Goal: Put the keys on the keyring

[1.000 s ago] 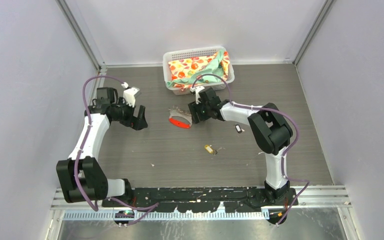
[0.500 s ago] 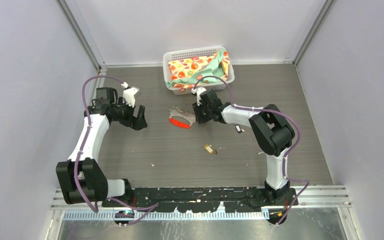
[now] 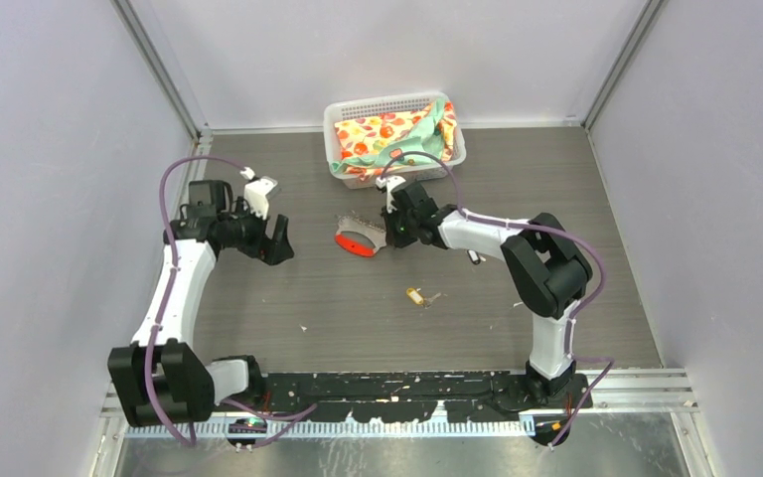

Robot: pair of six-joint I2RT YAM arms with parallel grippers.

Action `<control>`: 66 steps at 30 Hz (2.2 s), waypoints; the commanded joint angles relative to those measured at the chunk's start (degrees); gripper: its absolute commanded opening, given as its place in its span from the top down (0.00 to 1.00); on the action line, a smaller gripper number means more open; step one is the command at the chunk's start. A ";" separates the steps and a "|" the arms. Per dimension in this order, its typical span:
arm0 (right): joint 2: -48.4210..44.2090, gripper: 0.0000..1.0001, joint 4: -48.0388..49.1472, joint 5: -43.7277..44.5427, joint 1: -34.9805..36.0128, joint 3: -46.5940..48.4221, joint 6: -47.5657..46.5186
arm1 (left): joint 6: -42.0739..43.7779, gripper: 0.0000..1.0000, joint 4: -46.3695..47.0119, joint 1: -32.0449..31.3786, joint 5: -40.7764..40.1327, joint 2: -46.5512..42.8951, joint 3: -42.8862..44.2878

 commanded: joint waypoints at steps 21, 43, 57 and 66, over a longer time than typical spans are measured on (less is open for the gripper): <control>-18.57 0.99 5.46 -6.17 9.51 -2.48 13.39 | 22.74 0.26 -9.57 -3.69 19.18 -17.83 -5.17; -35.56 0.99 17.57 -20.77 20.51 -8.73 7.62 | 21.56 0.41 -20.05 -8.58 31.55 -24.50 1.83; -36.25 0.99 17.48 -26.38 22.12 -2.89 6.34 | 3.20 0.32 -12.83 -8.65 41.22 -27.08 3.21; -35.44 0.99 16.59 -27.96 23.12 -1.21 6.33 | -1.65 0.38 -7.72 -8.67 41.73 -27.99 3.89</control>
